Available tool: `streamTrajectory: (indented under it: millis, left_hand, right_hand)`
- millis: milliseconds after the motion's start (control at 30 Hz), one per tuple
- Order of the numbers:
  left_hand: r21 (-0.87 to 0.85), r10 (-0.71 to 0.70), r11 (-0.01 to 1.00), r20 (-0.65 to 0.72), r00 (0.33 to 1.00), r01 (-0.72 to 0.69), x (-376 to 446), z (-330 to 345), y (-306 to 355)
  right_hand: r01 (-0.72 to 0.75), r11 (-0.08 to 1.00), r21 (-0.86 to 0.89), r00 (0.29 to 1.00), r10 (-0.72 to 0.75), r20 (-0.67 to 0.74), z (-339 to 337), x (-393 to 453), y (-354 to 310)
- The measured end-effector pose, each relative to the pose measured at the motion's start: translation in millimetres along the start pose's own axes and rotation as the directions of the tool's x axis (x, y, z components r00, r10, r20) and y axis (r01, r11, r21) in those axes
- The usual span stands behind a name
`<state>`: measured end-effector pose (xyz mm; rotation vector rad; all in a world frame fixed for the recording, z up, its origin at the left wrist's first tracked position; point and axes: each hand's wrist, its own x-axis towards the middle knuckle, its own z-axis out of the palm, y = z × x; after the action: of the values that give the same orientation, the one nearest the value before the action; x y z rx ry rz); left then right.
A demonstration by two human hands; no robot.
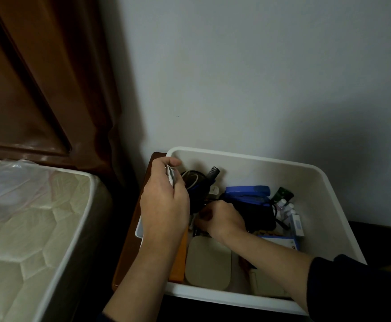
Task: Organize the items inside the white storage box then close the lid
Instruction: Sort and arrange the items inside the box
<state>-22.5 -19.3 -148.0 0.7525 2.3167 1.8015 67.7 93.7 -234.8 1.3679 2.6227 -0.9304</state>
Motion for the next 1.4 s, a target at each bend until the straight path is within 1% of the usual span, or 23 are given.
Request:
streamTrajectory:
  millis: [133,300,467,600,733,800,900,967,1133,1233,1333,1400]
  left_hand:
    - [0.001,-0.002,1.0,0.002,1.0,0.002,0.9,-0.1,0.1]
    - [0.037,0.016,0.999,0.002,1.0,-0.016,0.2,-1.0,0.6]
    - [0.063,0.004,0.998,0.004,1.0,-0.005,0.4,0.0,1.6]
    - [0.063,0.009,0.998,0.001,1.0,-0.009,0.3,-0.1,1.0]
    - [0.067,0.009,0.998,0.008,1.0,-0.009,0.5,-0.2,0.8]
    - [0.07,0.01,0.997,0.005,1.0,-0.01,0.3,0.0,0.6]
    - [0.065,0.006,0.998,0.0,1.0,-0.006,0.3,0.2,0.9]
    - [0.064,0.004,0.998,-0.001,1.0,-0.004,0.5,0.4,0.6]
    - [0.076,0.019,0.997,-0.011,1.0,-0.019,0.4,0.0,-0.7]
    - [0.14,0.035,0.99,-0.014,0.999,-0.033,1.3,1.0,-1.4]
    - [0.18,0.085,0.98,-0.001,0.996,-0.083,1.3,1.3,1.5]
    - [0.147,0.123,0.982,-0.005,0.992,-0.121,0.5,0.5,3.1]
  right_hand:
    - [0.05,0.998,-0.03,0.999,-0.051,-0.02,2.4,-3.4,-5.8]
    - [0.081,0.993,-0.084,0.997,-0.082,-0.009,5.3,-5.7,-11.2]
    - [0.073,0.991,-0.109,0.997,-0.072,0.013,5.3,-6.1,-12.3]
    - [0.073,0.994,-0.086,0.997,-0.074,-0.003,4.6,-8.6,-11.2]
    - [0.076,0.984,-0.161,0.997,-0.077,0.002,1.3,-7.7,-12.9]
    - [0.146,0.965,-0.216,0.989,-0.147,0.011,0.5,-8.1,-13.5]
    - [0.308,0.898,-0.313,0.95,-0.307,0.055,0.5,-7.7,-12.7]
    - [0.366,0.862,-0.351,0.93,-0.352,0.105,2.8,-8.7,-13.4]
    - [0.353,0.869,-0.347,0.936,-0.329,0.129,6.2,-9.7,-13.8]
    - [0.352,0.894,-0.277,0.936,-0.334,0.114,-3.3,-12.0,-15.5]
    - [0.291,0.927,-0.236,0.957,-0.284,0.067,-25.8,-13.3,-16.8]
    - [0.236,0.957,-0.168,0.971,-0.227,0.072,-46.4,-13.2,-11.7]
